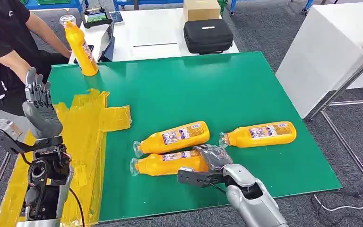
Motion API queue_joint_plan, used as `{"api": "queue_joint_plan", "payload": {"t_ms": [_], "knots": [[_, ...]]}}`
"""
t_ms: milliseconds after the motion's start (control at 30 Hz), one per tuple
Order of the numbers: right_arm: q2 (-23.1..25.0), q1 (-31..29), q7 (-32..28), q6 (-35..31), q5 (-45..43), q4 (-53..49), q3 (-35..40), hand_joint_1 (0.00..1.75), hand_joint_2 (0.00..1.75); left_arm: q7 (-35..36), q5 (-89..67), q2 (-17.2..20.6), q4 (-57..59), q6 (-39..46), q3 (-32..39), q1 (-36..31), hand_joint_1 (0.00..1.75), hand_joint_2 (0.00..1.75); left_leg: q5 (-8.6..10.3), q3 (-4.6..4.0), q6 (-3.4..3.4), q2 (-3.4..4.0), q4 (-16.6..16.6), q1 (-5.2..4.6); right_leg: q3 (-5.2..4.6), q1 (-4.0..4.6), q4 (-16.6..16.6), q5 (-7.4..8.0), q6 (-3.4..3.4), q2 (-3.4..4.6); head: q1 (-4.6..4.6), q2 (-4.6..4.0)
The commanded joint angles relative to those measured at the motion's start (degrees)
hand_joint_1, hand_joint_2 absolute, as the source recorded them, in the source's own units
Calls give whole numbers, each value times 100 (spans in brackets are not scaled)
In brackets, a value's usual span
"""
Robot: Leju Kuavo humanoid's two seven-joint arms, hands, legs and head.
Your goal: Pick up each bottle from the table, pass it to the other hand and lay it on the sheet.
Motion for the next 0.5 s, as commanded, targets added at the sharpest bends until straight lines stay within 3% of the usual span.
{"api": "queue_joint_plan", "payload": {"t_ms": [33, 67, 500], "knots": [[-83, 362, 45, 177, -19, 561, 157, 175, 175, 30, 17, -48, 340, 10, -109, -188, 0, 0, 2, 9, -4, -14, -6, 5, 17, 6, -11, -3, 0, -24, 0, 0], [-83, 362, 45, 177, -19, 561, 157, 175, 175, 30, 17, -48, 340, 10, -109, -188, 0, 0, 8, 6, -9, -23, -14, 4, 21, 6, -17, -5, 1, -49, -2, 0], [-83, 362, 45, 177, -19, 561, 157, 175, 175, 30, 17, -48, 340, 10, -109, -188, 0, 0, 2, 9, -4, -15, -7, 4, 19, 5, -11, -4, 0, -27, 0, 0]]}}
